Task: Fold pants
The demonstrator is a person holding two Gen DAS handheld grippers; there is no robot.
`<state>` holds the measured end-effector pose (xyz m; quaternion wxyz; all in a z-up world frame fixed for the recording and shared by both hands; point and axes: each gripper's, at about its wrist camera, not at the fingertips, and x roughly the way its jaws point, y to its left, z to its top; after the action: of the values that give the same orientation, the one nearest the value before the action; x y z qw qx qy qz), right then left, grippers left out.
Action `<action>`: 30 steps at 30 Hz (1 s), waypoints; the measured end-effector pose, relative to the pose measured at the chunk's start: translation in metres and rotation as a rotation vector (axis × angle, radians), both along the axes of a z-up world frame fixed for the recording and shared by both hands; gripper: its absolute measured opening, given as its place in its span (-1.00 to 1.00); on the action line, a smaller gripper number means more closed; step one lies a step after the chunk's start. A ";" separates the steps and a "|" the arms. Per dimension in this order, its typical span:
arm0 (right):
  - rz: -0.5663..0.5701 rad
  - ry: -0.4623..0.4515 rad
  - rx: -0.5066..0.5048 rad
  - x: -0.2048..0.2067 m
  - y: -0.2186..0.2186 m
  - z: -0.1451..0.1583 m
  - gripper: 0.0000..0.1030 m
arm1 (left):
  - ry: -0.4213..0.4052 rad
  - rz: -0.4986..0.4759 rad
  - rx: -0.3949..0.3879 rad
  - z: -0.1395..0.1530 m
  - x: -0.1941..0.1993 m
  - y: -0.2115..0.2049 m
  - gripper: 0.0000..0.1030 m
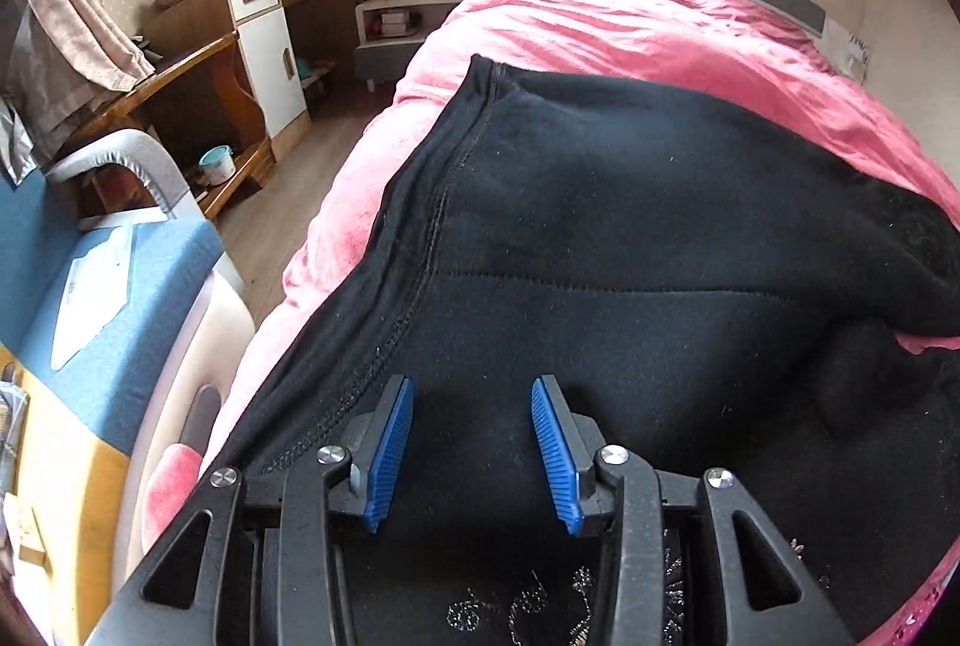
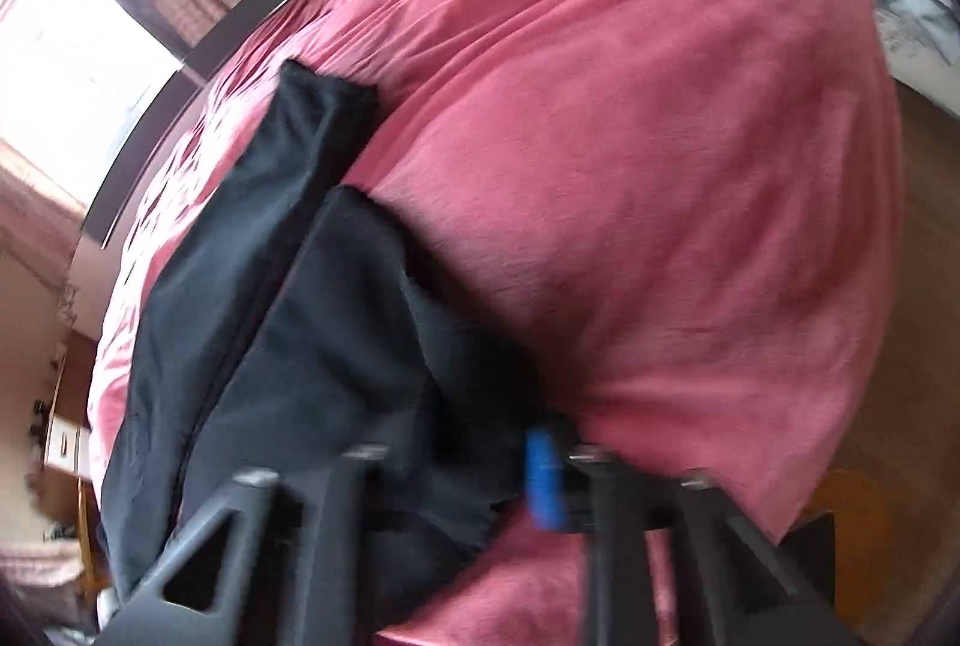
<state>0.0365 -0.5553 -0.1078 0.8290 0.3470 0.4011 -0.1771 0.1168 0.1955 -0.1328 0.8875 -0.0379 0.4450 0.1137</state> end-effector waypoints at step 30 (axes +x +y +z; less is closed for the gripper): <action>0.028 -0.036 -0.270 0.098 -0.023 0.086 0.07 | -0.032 -0.011 -0.109 0.066 0.109 0.008 0.10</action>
<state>0.1348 -0.5783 -0.0214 0.8775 0.2299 0.3636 -0.2118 0.2262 0.2031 -0.0671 0.8918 -0.0856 0.4364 0.0839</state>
